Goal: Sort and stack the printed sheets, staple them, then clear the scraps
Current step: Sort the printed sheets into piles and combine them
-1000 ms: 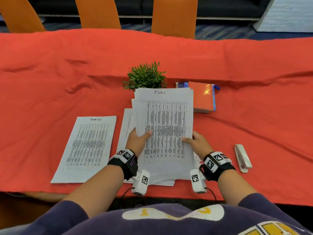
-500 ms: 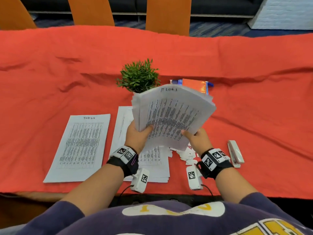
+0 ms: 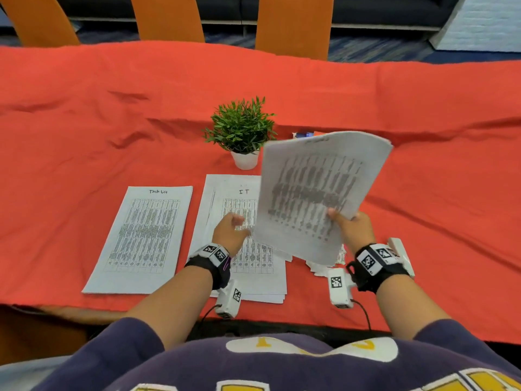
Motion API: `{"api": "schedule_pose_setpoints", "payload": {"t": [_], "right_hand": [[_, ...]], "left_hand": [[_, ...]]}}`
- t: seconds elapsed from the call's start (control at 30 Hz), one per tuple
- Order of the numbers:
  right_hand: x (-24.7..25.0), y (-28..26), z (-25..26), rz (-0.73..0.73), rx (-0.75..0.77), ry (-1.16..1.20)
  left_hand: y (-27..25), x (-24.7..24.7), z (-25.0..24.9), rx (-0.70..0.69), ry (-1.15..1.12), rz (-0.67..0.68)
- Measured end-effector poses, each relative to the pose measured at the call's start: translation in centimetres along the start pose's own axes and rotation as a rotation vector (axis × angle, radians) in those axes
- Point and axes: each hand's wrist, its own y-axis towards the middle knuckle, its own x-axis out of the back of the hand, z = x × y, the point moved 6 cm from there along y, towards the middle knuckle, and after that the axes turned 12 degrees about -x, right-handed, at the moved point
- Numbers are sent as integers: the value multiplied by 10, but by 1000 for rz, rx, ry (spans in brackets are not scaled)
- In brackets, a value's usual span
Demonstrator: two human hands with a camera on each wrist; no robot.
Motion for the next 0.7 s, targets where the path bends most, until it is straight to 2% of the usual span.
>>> {"api": "schedule_pose_setpoints", "payload": {"t": [0.1, 0.23, 0.4, 0.53, 0.7], "right_hand": [[31, 11, -7, -83, -44, 78], [56, 17, -25, -119, -137, 156], [61, 15, -40, -100, -224, 169], [64, 23, -56, -101, -292, 67], [58, 34, -73, -108, -343, 1]], "left_hand": [[-4, 4, 42, 140, 367, 46], [-11, 13, 70, 279, 524, 30], [-7, 12, 81, 331, 478, -3], [-7, 23, 80, 255, 357, -114], [-12, 38, 80, 196, 319, -137]]}}
